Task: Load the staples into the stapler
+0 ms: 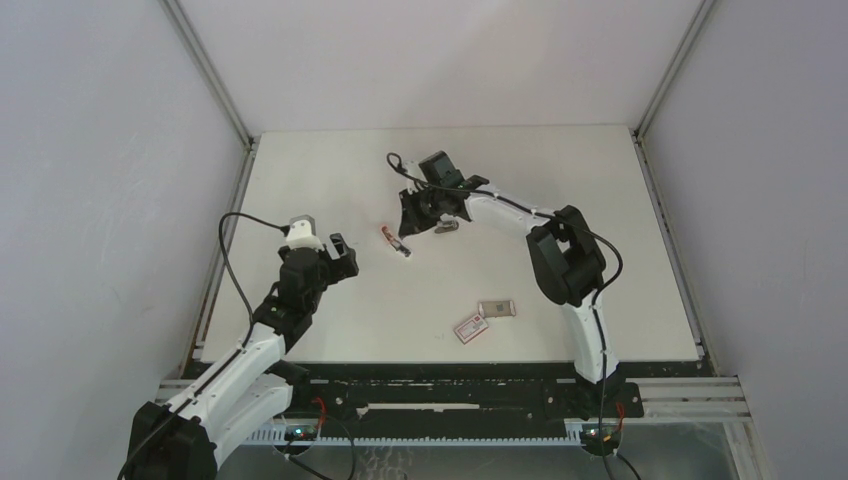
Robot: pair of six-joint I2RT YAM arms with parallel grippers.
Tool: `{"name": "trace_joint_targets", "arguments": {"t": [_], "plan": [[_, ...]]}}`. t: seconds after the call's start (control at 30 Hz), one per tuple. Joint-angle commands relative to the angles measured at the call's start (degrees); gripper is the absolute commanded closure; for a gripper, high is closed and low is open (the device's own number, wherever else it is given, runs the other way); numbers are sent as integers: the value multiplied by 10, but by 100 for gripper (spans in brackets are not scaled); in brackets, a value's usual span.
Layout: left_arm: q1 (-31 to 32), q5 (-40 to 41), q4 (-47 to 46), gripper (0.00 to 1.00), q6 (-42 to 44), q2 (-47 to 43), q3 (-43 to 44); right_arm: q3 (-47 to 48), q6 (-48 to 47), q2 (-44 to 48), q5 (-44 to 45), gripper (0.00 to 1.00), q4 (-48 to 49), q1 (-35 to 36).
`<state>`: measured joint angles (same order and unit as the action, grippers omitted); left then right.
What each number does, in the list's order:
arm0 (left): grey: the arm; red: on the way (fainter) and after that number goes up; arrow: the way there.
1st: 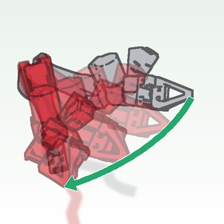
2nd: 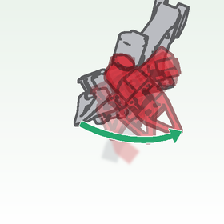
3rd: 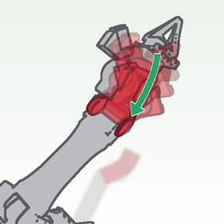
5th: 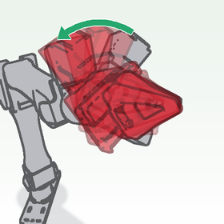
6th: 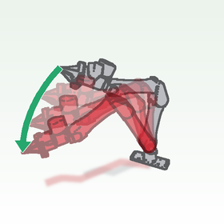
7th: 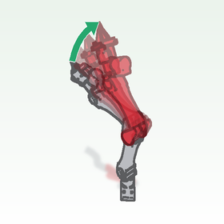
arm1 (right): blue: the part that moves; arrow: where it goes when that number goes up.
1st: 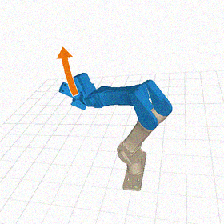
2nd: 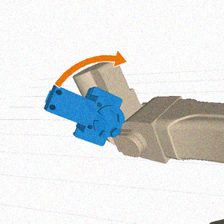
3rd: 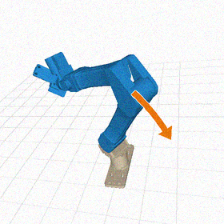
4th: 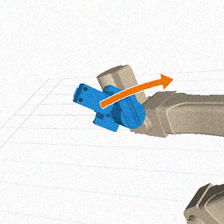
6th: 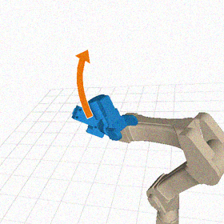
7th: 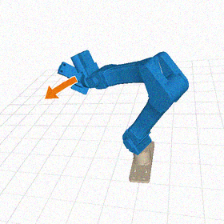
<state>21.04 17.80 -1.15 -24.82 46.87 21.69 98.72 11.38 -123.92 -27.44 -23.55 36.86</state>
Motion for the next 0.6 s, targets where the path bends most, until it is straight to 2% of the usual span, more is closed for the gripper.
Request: {"name": "trace_joint_targets", "arguments": {"t": [0.0,0.3,0.57], "plan": [[0,5,-18,6,8,-4,5,-44,17,47,-22,94,42,-4],[0,1,-20,6,7,-3,6,-228,29,143,-58,94,100,-2],[0,1,-19,6,6,-4,5,-279,44,134,-72,94,132,9]]}}
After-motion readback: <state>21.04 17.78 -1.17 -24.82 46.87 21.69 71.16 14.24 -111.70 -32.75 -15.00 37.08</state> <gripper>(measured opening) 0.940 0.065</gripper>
